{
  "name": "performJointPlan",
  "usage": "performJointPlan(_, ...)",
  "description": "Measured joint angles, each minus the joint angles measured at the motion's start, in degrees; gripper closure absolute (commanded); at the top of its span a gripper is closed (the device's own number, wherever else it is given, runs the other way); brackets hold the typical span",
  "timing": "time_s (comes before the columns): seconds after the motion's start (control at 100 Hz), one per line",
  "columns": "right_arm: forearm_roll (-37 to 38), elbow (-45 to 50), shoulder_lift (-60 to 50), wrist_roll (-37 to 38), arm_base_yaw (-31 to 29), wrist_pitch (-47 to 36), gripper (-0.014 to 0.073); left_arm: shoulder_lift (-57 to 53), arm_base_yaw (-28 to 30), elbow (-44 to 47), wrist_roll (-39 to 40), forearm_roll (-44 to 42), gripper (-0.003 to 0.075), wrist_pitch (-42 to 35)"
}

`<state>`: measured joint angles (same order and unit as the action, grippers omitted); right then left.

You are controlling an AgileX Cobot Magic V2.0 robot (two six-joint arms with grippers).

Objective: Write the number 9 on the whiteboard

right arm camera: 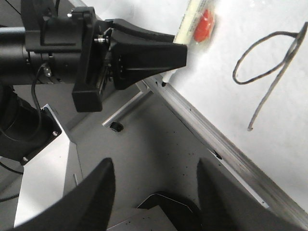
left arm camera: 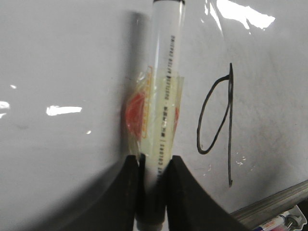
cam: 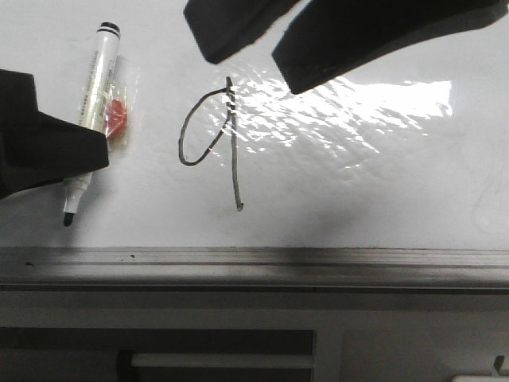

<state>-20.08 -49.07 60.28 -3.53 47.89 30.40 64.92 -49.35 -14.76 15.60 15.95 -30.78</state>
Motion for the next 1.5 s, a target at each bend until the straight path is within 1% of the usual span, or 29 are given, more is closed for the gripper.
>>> performJointPlan(0.41,0.0,0.0,0.0,0.0,0.0,0.0,0.0259,0.0,0.0,0.0,0.0,0.0,0.0741,1.8)
performJointPlan(0.76,-0.1,0.0,0.0,0.0,0.0,0.0,0.0259,0.0,0.0,0.0,0.0,-0.1,0.0735,1.9)
performJointPlan(0.8,-0.2,0.0,0.0,0.0,0.0,0.2,0.0259,0.0,0.0,0.0,0.0,-0.1,0.072,1.9)
performJointPlan(0.85,-0.2,0.0,0.0,0.0,0.0,0.4,0.0259,0.0,0.0,0.0,0.0,-0.1,0.0682,2.0)
performJointPlan(0.89,-0.3,0.0,0.0,0.0,0.0,0.5,0.0259,0.0,0.0,0.0,0.0,-0.1,0.0621,2.0)
performJointPlan(0.92,-0.4,0.0,0.0,0.0,0.0,0.5,0.0259,0.0,0.0,0.0,0.0,-0.1,0.059,2.0)
performJointPlan(0.96,-0.5,0.0,0.0,0.0,0.0,0.6,0.0259,0.0,0.0,0.0,0.0,-0.1,0.0513,2.3)
performJointPlan(0.99,-0.7,0.0,0.0,0.0,0.0,0.7,0.0259,0.0,0.0,0.0,0.0,0.0,0.0481,3.0)
performJointPlan(1.0,-0.7,0.0,0.0,0.0,0.0,0.7,0.0259,0.0,0.0,0.0,0.0,0.0,0.0451,3.1)
performJointPlan(1.03,-0.7,0.0,0.0,0.0,0.0,0.7,0.0259,0.0,0.0,0.0,0.0,0.1,0.0419,3.4)
performJointPlan(1.09,-0.8,0.0,0.0,0.0,0.0,0.8,0.0259,0.0,0.0,0.0,0.0,0.1,0.0379,3.5)
performJointPlan(1.43,-0.9,0.0,0.0,0.0,0.0,0.8,0.026,-0.1,0.0,0.0,0.0,-0.5,0.0372,3.0)
performJointPlan(1.46,-0.9,0.0,0.0,0.0,0.0,0.8,0.0264,-0.2,0.0,0.0,0.0,-0.5,0.0372,3.0)
performJointPlan(1.5,-0.9,0.0,0.0,0.0,0.0,0.8,0.0291,-0.5,0.0,0.0,0.0,-0.5,0.0372,3.0)
